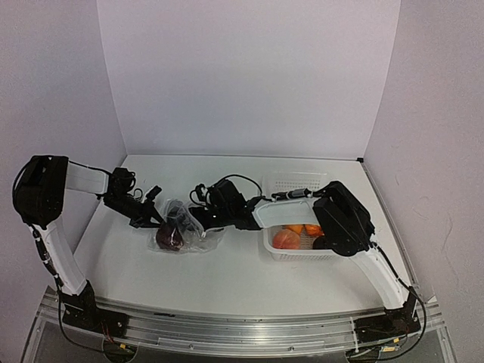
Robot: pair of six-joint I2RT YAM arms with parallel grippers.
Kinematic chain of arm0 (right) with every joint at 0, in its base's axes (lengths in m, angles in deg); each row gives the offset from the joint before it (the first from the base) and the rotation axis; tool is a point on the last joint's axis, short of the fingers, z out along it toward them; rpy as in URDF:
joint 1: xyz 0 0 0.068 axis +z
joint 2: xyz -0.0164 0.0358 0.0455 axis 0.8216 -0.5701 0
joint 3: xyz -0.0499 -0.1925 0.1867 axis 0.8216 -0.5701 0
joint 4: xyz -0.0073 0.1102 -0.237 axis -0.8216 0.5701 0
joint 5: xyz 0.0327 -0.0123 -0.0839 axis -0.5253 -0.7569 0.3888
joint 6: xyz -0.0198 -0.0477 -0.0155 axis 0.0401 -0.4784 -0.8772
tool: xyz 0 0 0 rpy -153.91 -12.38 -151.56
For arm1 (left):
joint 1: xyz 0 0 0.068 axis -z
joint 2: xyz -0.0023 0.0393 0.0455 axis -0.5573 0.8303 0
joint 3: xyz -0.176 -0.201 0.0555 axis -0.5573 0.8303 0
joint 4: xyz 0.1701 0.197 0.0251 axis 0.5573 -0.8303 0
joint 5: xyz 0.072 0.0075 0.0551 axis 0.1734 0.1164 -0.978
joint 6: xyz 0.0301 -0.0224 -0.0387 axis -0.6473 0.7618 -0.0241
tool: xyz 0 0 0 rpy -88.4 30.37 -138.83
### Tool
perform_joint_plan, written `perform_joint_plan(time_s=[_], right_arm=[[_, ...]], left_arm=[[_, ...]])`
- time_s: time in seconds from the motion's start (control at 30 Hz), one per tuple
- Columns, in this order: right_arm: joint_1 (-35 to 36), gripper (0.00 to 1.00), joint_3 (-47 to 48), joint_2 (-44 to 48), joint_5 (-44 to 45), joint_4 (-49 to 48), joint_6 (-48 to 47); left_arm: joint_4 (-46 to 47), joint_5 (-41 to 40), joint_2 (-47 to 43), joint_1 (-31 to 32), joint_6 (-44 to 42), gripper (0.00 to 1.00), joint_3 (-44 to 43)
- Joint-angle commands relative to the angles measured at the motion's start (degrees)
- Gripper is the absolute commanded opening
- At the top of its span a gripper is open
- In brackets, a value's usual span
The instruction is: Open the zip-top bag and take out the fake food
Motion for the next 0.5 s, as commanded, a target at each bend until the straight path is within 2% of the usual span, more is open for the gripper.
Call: perform_joint_plan(time_s=[0.0,0.1,0.2,0.33,0.47], right_arm=[[-0.3,0.78,-1.3,-0.8,-2.9,-20.4,3.3],[-0.2,0.78,-3.3,-0.1,-2.3,-27.1,3.4],[-0.2,0.80,-1.8,-0.6,-1.4,-26.5,2.2],[-0.2,0.82,-0.4,-2.2,3.6,-19.4,2.5],[0.0,0.82,2.7,-3.6,6.6,-8.6,-2.0]], left_arm=[[-1.3,-0.7,1.0,0.6,-3.7,0.00,-0.7],[-1.5,-2.3,1.2,0.6,-4.9,0.00,-0.4],[-1.8,-3.6,1.4,1.1,-6.6,0.00,-0.8],[-2.1,-4.5,1.6,2.0,-9.2,0.00,-2.3],[-2.2,-3.7,1.7,2.1,-11.1,0.00,-3.5]])
